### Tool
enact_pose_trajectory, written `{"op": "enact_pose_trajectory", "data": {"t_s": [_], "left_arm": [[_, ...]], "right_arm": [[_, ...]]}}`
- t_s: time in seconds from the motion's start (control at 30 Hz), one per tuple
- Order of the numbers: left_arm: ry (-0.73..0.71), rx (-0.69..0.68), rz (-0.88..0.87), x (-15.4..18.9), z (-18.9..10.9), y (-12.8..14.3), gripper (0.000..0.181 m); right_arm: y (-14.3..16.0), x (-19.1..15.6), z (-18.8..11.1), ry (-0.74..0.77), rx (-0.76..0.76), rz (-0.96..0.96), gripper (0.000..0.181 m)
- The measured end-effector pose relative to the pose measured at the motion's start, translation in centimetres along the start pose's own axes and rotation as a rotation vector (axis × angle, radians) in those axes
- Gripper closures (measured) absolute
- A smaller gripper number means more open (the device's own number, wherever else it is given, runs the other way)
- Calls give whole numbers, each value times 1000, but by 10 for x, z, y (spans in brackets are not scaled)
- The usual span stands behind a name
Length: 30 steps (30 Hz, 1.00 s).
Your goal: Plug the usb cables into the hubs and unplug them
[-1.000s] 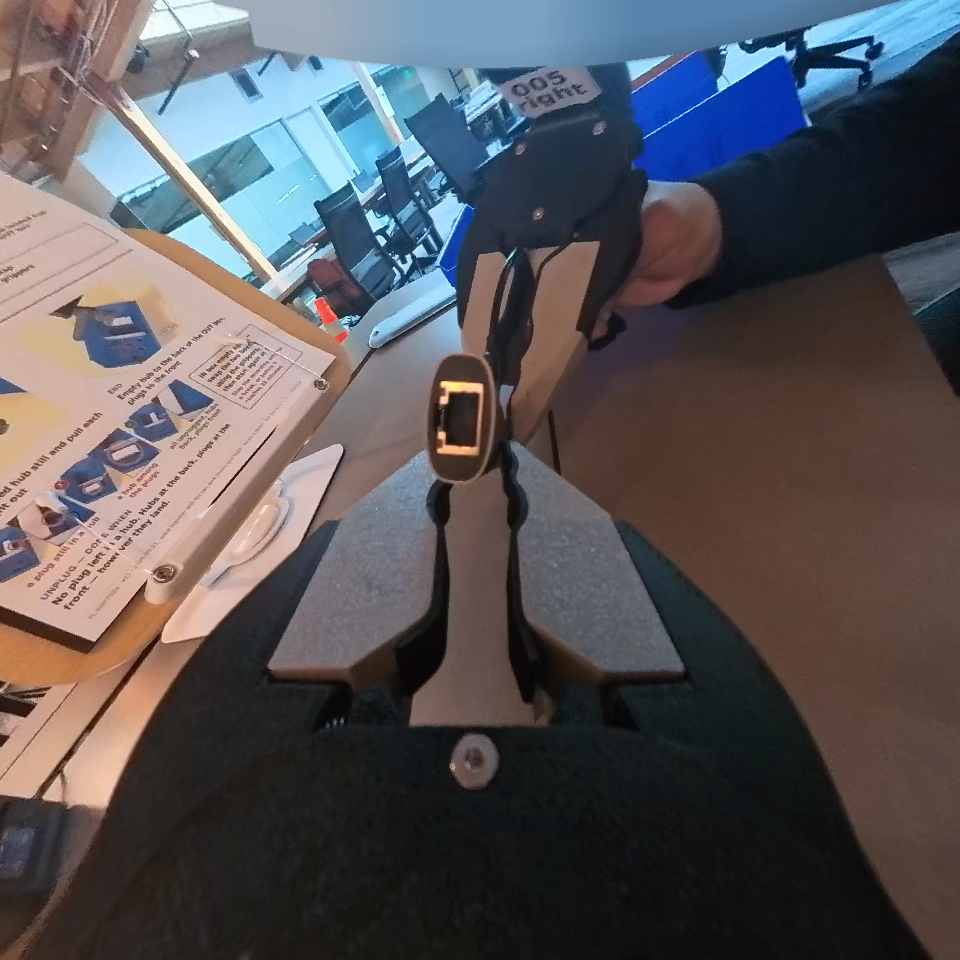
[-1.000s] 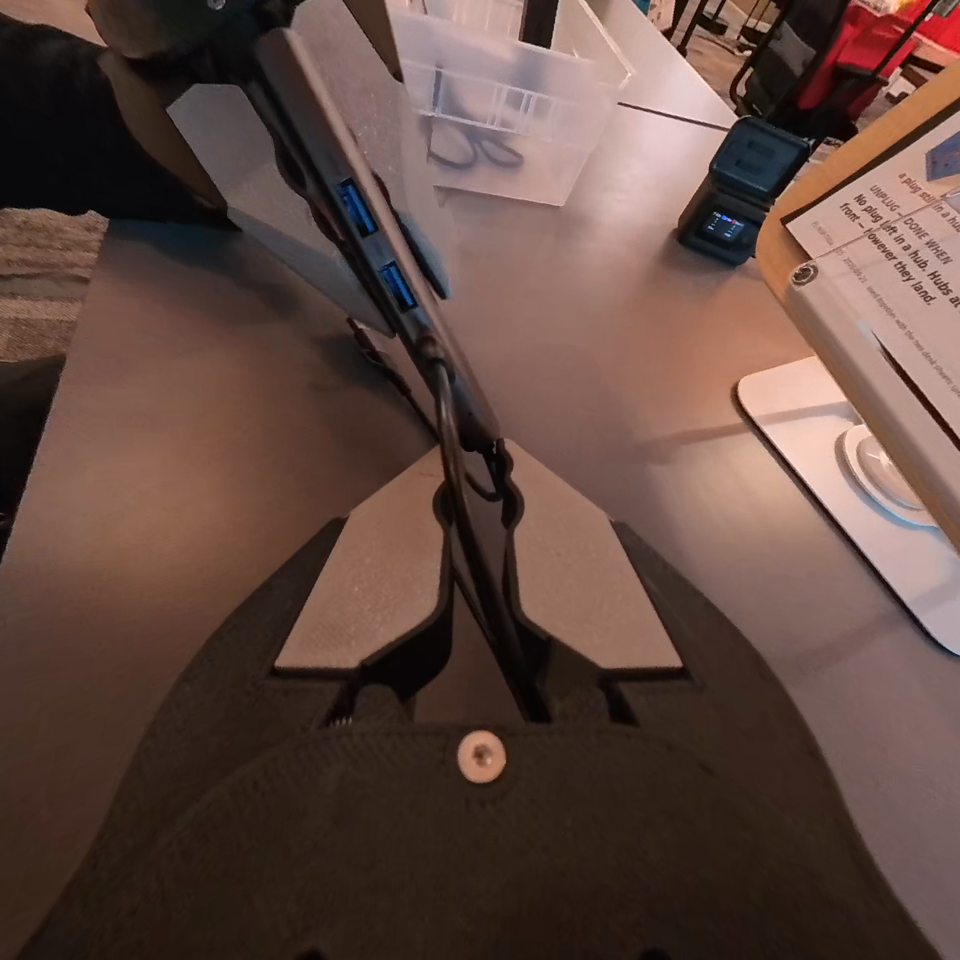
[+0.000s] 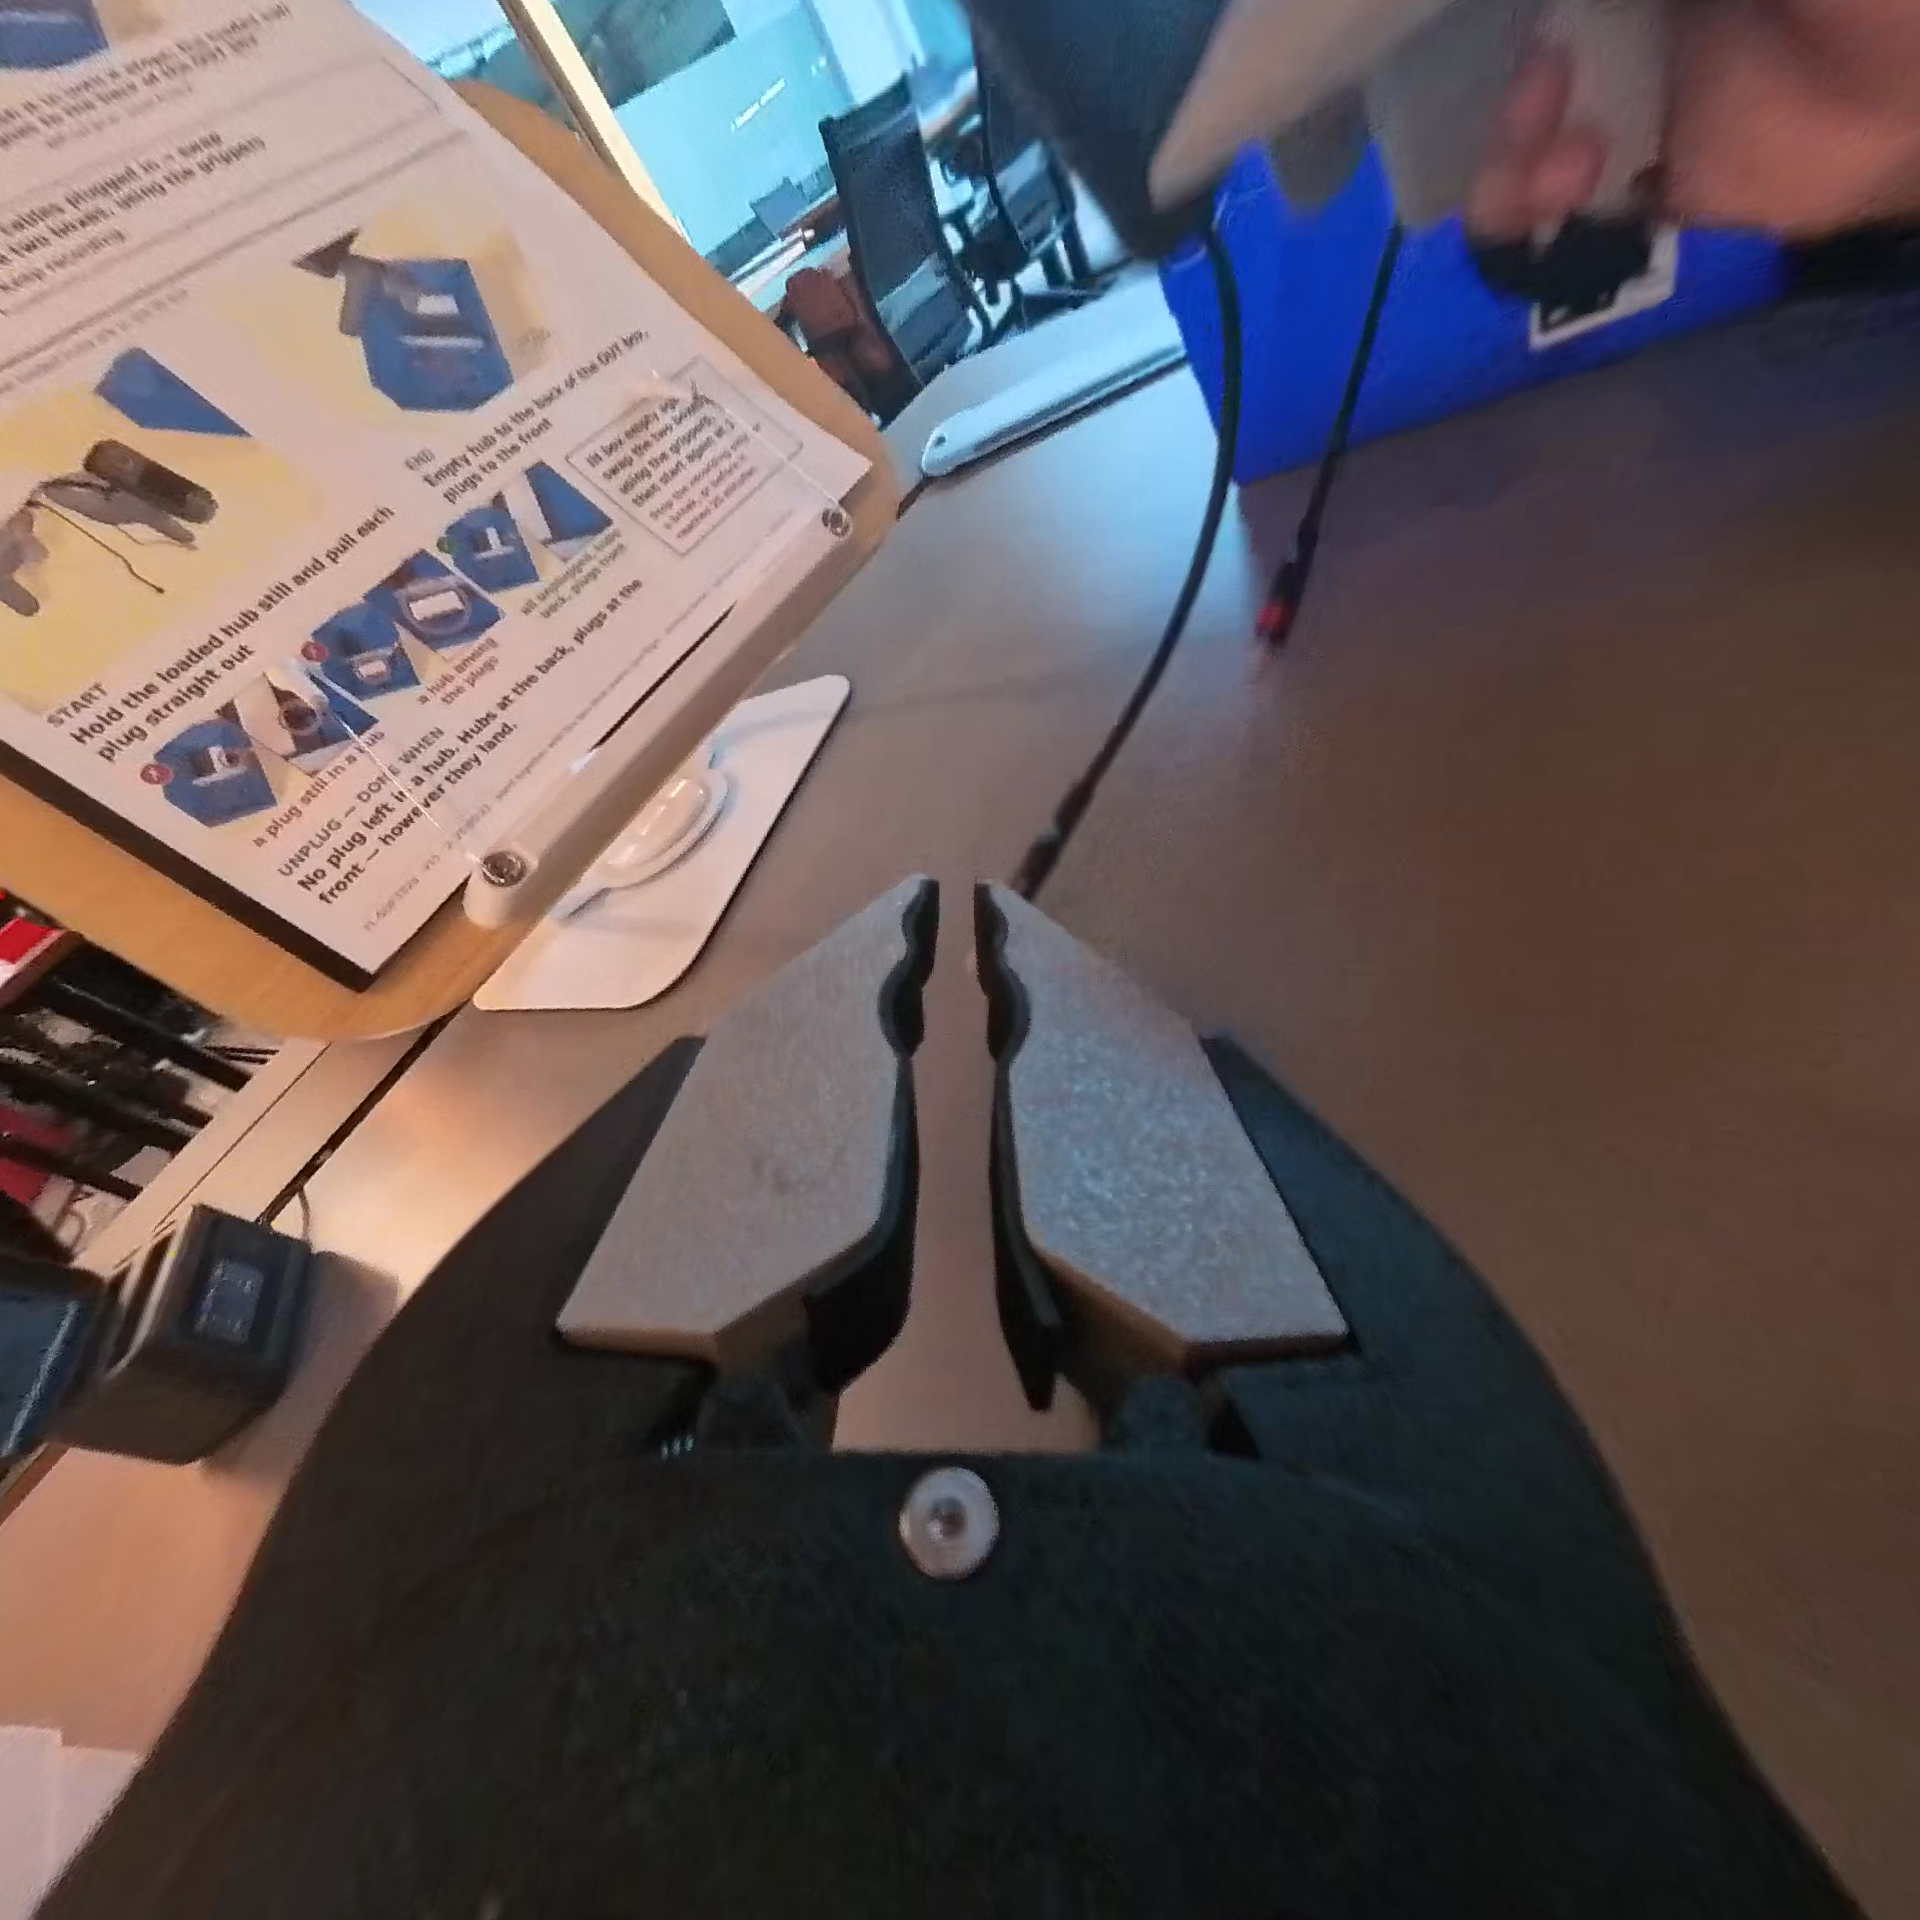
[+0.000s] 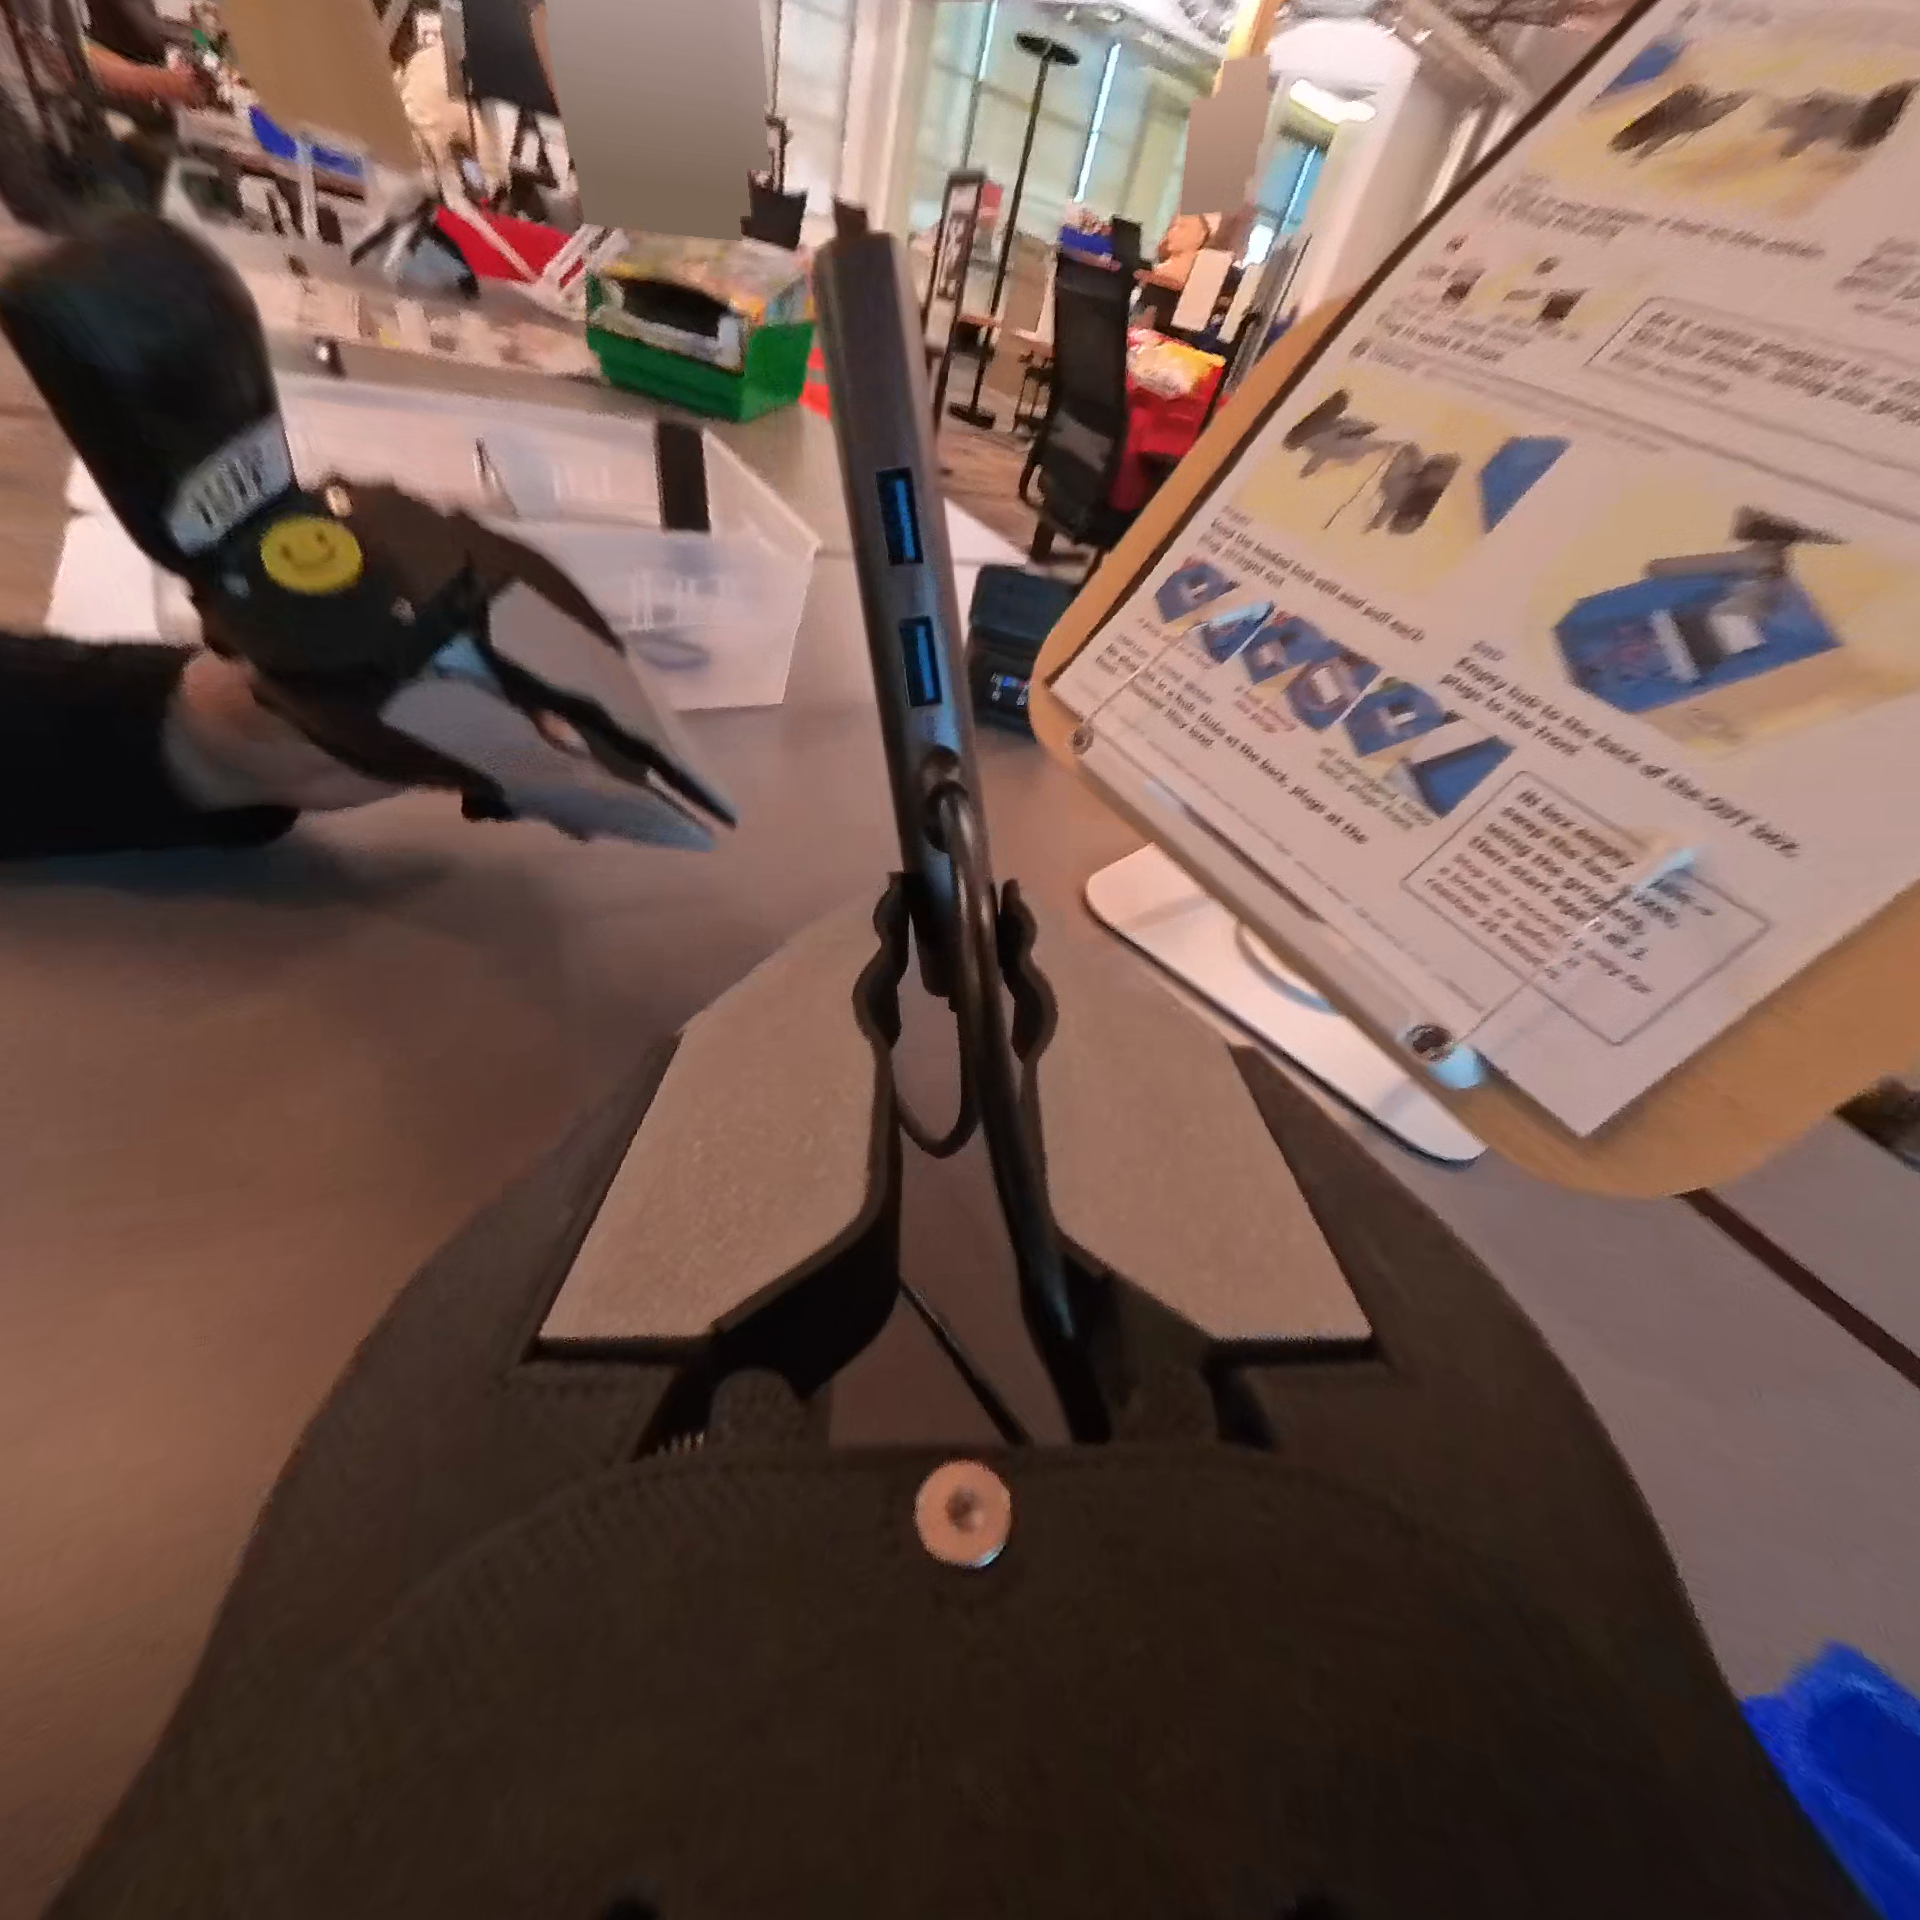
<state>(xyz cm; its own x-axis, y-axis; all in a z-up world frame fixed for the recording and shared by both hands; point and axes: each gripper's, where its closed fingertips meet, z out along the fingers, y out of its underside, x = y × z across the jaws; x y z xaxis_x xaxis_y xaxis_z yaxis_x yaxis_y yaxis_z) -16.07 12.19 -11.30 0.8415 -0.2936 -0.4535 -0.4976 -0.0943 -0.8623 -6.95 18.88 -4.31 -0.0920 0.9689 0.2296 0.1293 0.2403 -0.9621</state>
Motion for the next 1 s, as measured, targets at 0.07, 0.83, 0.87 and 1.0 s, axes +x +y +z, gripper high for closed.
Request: {"op": "enact_pose_trajectory", "data": {"t_s": [0.07, 0.83, 0.87, 1.0], "left_arm": [[-1, -27, 11, 0, 2, 7, 178], [4, -76, 23, 1, 4, 22, 179], [3, -78, 22, 1, 4, 23, 179], [11, -77, 21, 2, 5, 22, 179]], "right_arm": [[-25, 5, -15, 32, 30, -7, 168], [39, 191, -203, 345, -511, -252, 166], [60, 191, -204, 282, -581, -233, 166], [141, 192, -219, 113, -925, -137, 166]]}}
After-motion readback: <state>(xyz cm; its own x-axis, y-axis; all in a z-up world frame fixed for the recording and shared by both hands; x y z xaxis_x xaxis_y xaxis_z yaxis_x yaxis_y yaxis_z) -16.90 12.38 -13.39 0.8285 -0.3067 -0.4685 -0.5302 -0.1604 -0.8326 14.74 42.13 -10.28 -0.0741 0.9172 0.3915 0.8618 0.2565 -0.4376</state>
